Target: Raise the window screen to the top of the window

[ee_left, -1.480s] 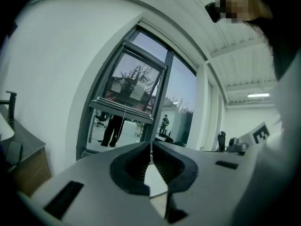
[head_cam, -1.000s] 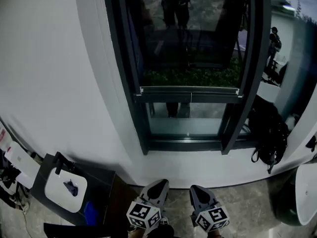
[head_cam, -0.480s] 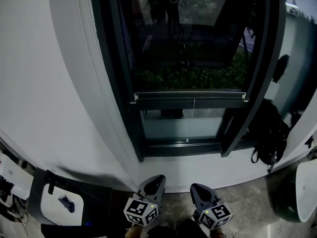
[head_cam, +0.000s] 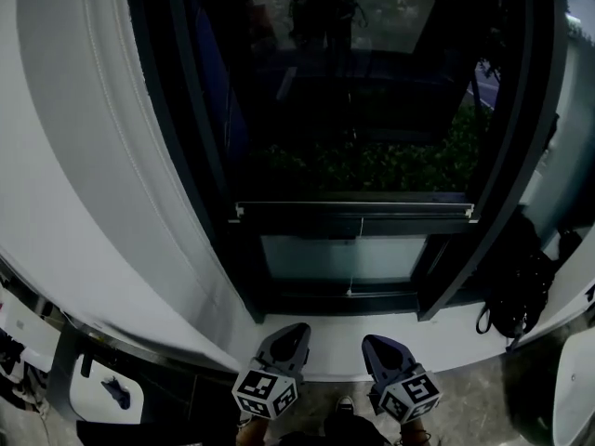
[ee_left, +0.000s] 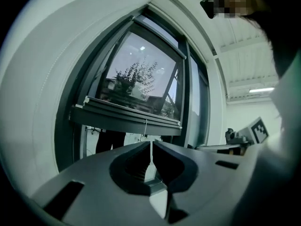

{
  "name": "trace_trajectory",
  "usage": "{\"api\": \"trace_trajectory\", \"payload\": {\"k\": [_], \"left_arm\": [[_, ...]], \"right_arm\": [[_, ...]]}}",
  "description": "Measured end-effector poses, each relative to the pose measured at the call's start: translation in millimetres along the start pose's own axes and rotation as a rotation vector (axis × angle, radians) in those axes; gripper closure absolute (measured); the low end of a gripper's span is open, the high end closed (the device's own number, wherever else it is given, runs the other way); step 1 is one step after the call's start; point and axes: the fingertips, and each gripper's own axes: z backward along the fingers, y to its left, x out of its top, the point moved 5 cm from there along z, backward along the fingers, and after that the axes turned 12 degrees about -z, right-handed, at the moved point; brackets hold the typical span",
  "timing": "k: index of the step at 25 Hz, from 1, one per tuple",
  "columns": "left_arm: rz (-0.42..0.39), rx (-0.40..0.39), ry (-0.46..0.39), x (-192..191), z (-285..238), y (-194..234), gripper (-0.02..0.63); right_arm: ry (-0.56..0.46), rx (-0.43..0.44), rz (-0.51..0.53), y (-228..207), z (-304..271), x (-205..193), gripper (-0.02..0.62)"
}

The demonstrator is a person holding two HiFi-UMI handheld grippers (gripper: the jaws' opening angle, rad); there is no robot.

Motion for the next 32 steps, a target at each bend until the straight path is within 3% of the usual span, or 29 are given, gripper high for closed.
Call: {"api": "trace_trajectory", "payload": {"k": [6,13,20,25,32], "left_arm": [[-0.005,0.056,-0.011,11,-62,8,0.604],[-0.132,0.102,0.007,32,-118,34,0.604],[-0.364,0.141,0.06,63,-150,87,0.593],[-0.552,0.129,0.135,77,-168,119,0.56],[-0.88,0.026,0.319,82,-190,143,0.554]], "right_arm": [[0.022,0.062,0.06,-56,-35,40,0.584],[0.065,0.128,0.224,-108,-78,103,0.584],[0.111,0.175,0.505,-131,-119,142,0.583],[0.127,0.161,0.615,-134,-139,162,0.577],[0.2,0.122,0.742,-134,-159,173,0.538]]}}
